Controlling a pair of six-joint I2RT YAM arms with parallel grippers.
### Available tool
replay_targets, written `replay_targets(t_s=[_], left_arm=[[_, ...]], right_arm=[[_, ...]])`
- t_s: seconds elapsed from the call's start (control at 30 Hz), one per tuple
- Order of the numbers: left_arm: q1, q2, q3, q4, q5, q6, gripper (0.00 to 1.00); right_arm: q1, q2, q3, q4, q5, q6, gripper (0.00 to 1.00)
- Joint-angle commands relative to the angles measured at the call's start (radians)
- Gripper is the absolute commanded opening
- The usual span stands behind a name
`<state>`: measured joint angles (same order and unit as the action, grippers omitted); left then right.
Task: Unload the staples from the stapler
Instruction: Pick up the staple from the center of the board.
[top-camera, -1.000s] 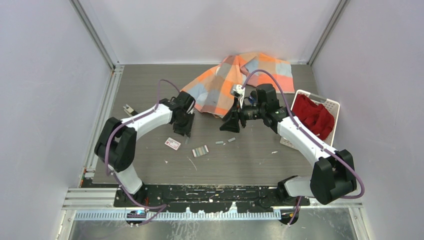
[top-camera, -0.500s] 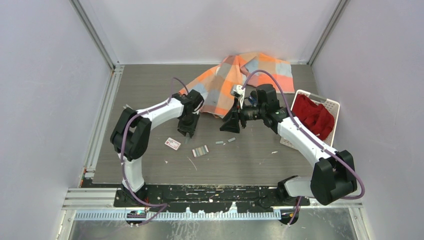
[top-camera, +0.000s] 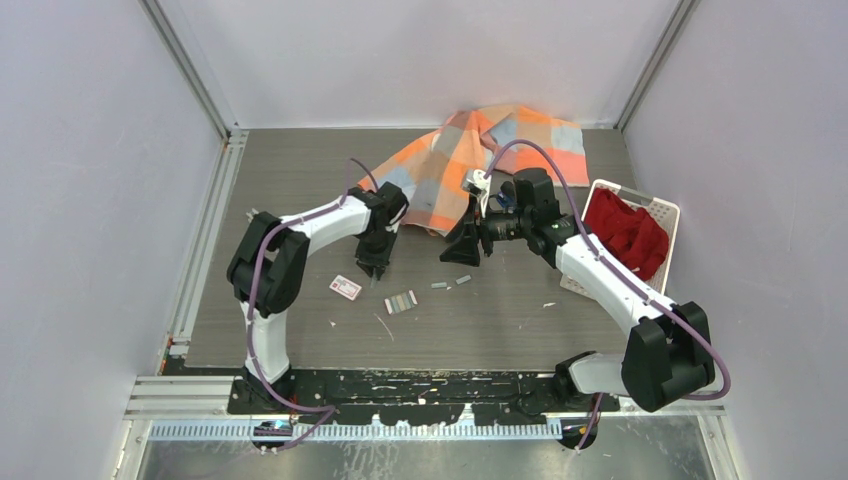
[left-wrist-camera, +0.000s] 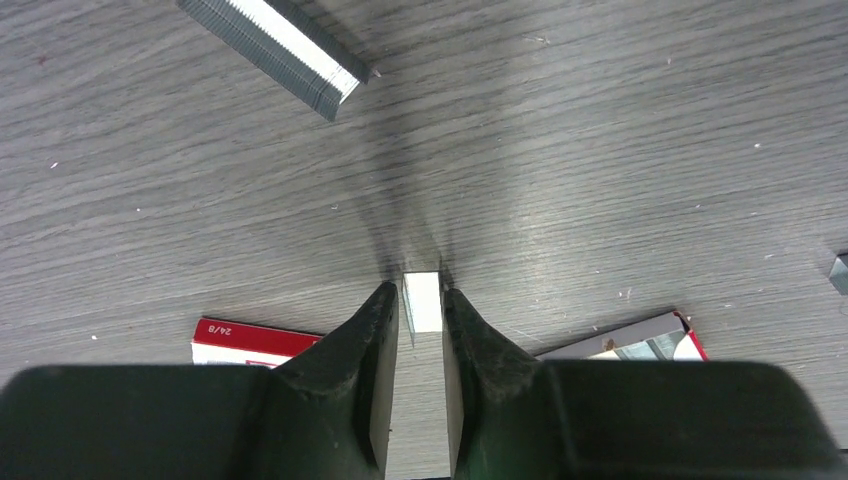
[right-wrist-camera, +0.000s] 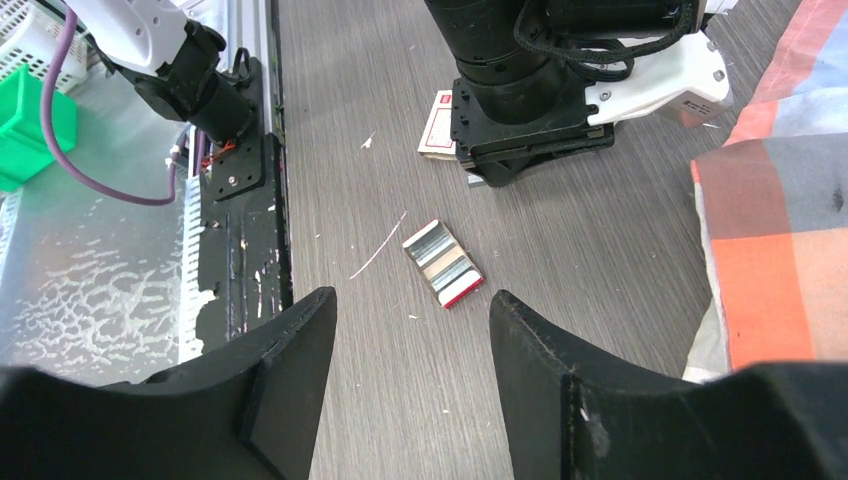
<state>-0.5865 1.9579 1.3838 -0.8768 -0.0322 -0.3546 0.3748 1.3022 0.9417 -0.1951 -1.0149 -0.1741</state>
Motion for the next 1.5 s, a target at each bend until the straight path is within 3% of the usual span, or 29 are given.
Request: replay_targets(t_s=[0.0,0.53,0.97,1.27,1.47], left_arm=[[0.01,0.016,0.02,-0.009,0.026,0.019,0.22],[0.021,-0.048,-0.026,0.025,0.085,0.03,0.05],[0.017,-0.435,-0.247,0.245,0.128,-0.097,0.03],[0.017,-0.752,-0.484,0.423,0.223,-0.302,0.03],[0.014,-0.866,-0.585,0.509,0.27,-0.422,0.03]], right_arm=[[-0.005,-0.033,0.004,0.03,-0.015,-0.005,0.63],[-0.008,-0.035,0.004,0.031,-0.016,-0.005,0.63],[-0.008,-0.029,-0.005,0.036,-0.014,-0.004,0.63],[-0.004,-0.007,-0.056,0.084,0.015,-0.052,0.61],[0.02,0.041,-0.074,0.063,0.092,-0.13,0.56]])
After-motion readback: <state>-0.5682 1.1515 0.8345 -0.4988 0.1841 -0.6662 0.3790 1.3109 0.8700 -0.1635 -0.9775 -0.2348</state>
